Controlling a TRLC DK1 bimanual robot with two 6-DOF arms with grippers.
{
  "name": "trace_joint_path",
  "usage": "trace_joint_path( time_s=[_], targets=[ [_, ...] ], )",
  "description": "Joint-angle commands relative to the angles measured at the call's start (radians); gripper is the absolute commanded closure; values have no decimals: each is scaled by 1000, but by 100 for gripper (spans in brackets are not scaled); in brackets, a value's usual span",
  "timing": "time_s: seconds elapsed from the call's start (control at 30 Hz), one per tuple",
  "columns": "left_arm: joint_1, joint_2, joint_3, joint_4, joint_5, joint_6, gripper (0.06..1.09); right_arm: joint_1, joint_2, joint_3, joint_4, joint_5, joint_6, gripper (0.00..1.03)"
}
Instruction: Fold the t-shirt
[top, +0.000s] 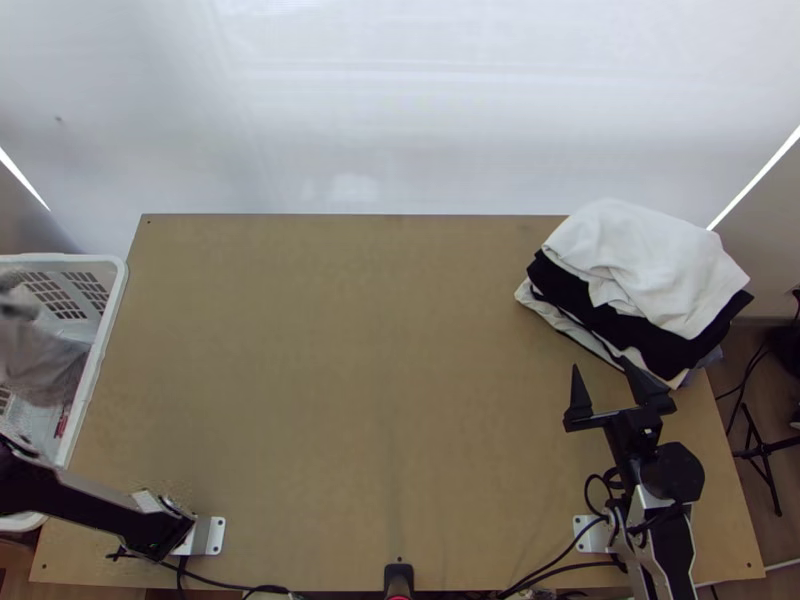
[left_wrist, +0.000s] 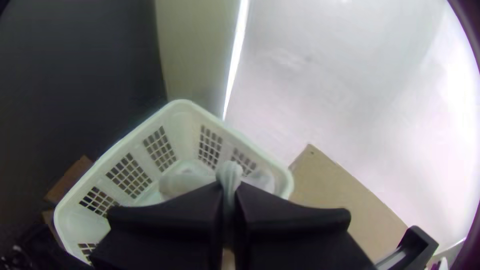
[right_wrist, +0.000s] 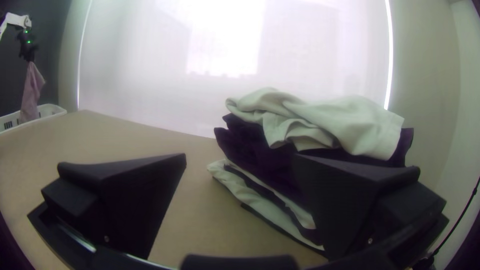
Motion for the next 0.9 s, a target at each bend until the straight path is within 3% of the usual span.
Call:
trace_joint_path(
  time_s=[0.0, 0.3, 0.43, 0.47, 0.57, 0.87],
  targets=[
    [-256, -224, -52, -78, 14, -26, 105, 0, 0, 0, 0, 0, -1, 4],
    [-729, -442, -287, -104, -88, -58, 105, 0, 0, 0, 0, 0, -1, 4],
    [-1011, -532, -482, -22, -224, -58, 105, 0, 0, 0, 0, 0, -1, 4],
    [-1155, -546, -560, 16, -309, -72, 105, 0, 0, 0, 0, 0, -1, 4],
    [-1332, -546, -657, 60, -387, -107, 105, 0, 0, 0, 0, 0, -1, 4],
    [-1655, -505, -848, 277, -410, -230, 105, 0, 0, 0, 0, 0, -1, 4]
  ],
)
